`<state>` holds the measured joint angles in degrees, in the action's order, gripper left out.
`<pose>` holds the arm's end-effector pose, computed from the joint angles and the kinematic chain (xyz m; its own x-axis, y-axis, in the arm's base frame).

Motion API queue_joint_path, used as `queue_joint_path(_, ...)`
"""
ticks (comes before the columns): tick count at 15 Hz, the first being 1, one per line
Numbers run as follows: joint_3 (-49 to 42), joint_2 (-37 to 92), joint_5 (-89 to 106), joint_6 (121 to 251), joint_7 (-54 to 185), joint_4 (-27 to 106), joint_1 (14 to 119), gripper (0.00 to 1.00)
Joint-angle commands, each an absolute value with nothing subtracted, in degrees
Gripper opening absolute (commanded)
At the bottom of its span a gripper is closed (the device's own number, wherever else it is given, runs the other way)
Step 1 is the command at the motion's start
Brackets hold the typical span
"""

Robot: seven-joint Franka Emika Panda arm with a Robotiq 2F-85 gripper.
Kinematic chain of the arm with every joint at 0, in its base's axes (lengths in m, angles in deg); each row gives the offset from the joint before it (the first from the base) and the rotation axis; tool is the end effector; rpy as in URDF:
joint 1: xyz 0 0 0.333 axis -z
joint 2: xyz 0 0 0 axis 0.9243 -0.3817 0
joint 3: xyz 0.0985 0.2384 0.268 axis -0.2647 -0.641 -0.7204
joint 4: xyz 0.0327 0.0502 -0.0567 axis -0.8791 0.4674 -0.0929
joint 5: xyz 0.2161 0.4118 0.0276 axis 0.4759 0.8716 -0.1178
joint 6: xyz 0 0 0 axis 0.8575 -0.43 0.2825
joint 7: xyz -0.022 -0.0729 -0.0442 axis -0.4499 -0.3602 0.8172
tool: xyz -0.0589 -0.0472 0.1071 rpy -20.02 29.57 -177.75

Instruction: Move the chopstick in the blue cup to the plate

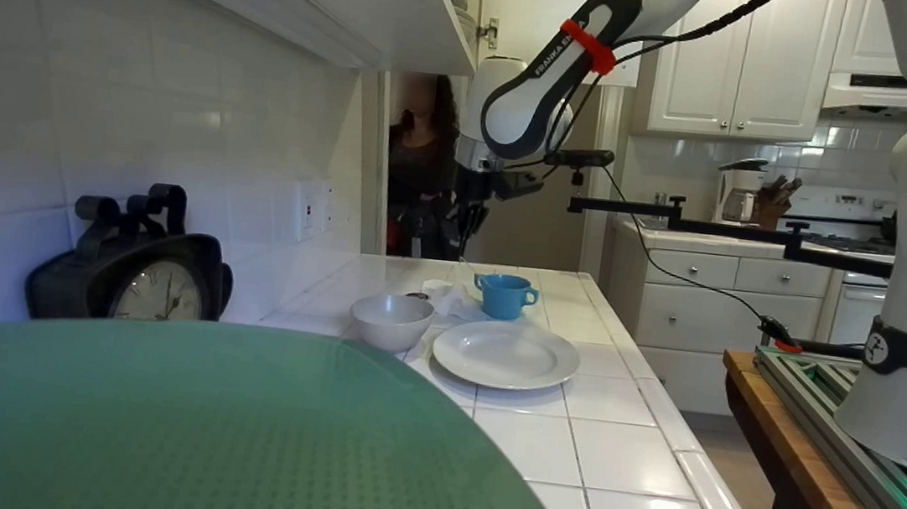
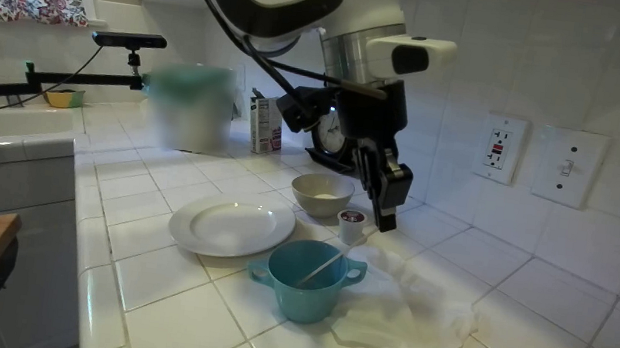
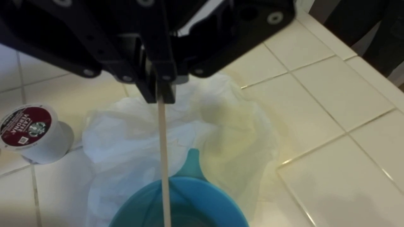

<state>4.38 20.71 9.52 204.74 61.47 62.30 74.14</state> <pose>0.6710 -0.2206 0.2543 0.9283 -0.2654 0.2605 -0.2987 -0.9494 0.0969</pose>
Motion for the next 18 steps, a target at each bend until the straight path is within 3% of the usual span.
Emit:
queue_joint_path(1,4.4,20.3,7.8,205.1,62.7,61.5,74.4,0.02)
queue_joint_path(13,4.4,26.0,8.1,203.5,62.0,62.4,74.7,0.02)
queue_joint_path(18,3.2,30.0,9.7,197.0,61.4,62.4,75.0,0.02)
